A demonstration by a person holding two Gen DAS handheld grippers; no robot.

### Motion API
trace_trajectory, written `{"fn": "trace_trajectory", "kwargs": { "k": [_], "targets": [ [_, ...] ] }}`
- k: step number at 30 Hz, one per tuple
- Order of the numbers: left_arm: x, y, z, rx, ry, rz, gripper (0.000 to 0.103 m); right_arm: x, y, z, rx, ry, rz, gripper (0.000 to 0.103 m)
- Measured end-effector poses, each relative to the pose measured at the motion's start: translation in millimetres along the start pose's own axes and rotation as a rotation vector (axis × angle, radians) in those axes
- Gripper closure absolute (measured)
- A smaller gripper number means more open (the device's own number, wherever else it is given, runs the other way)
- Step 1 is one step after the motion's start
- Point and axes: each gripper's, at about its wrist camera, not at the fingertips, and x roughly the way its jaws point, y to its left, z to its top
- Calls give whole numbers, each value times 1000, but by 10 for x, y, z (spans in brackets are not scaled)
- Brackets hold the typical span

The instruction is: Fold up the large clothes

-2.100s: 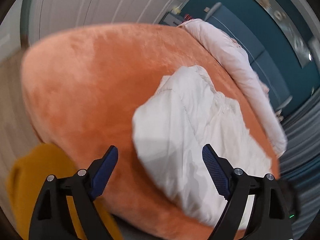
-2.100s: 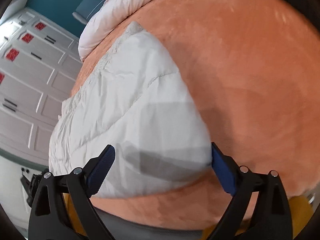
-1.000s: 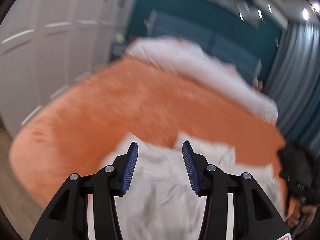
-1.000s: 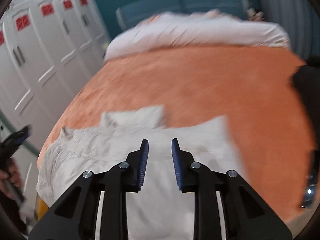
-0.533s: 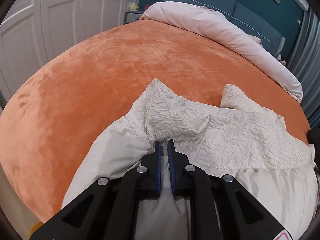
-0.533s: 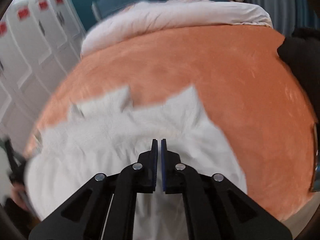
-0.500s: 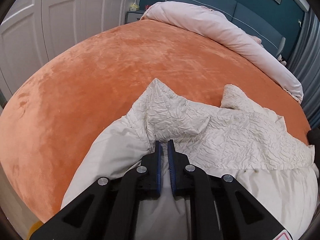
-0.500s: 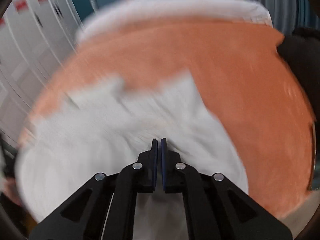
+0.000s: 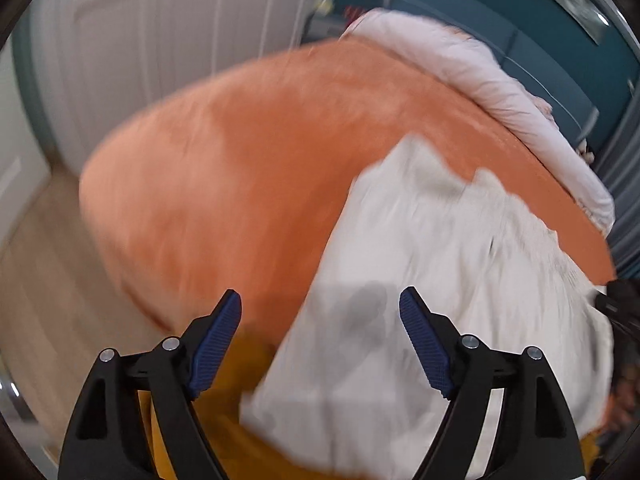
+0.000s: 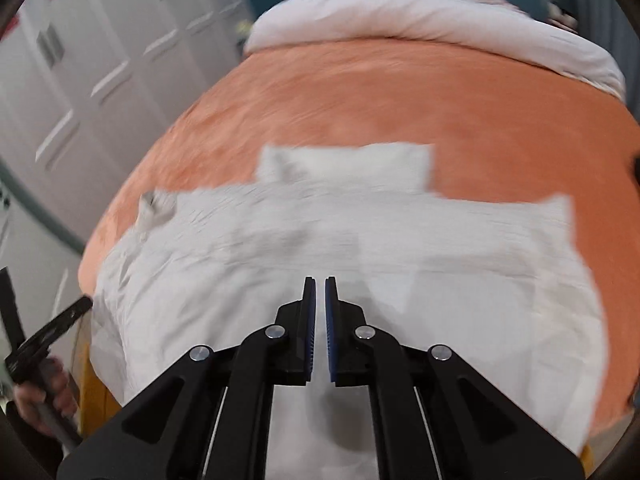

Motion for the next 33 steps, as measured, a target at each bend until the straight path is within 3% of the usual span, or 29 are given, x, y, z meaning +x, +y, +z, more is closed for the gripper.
{"fn": "trace_trajectory", "kwargs": {
  "k": [4, 6, 8, 11, 12, 14, 15, 16, 17, 18, 25, 30, 33],
  "targets": [
    [121, 167, -213, -79, 69, -25, 24, 434, 286, -77, -39, 105, -15, 99],
    [138, 104, -245, -68, 48, -47, 19, 583, 375, -108, -70, 122, -66, 99],
    [258, 49, -233, -91, 92, -118, 19, 651, 385, -136, -84, 132, -97, 99],
    [413, -79, -196, -85, 114, -133, 22, 668, 364, -159, -101, 143, -121, 99],
    [441, -127, -181, -80, 118, -154, 35, 686, 371, -157, -105, 147, -126, 100],
    [436, -231, -147, -79, 114, -184, 49, 702, 376, -159, -110, 152, -133, 100],
    [402, -289, -126, -70, 101, -186, 63, 725, 371, -173, -111, 152, -135, 100],
    [341, -363, -99, -51, 85, -192, 71, 737, 358, -170, -110, 153, -137, 100],
    [269, -444, -73, -26, 67, -192, 86, 758, 357, -175, -109, 152, -139, 101],
    [198, -520, -45, 1, 53, -197, 90, 772, 353, -172, -107, 151, -140, 101],
    [-546, -1373, 50, 243, -92, -264, 95, 800, 212, -169, -54, 142, -95, 102],
    [-819, -2046, -21, 417, -133, -293, 95, 658, -97, -162, 59, 136, 28, 102],
    [-925, -2354, -105, 507, -153, -304, 95, 289, -359, -279, 142, 84, 124, 98]
  ]
}}
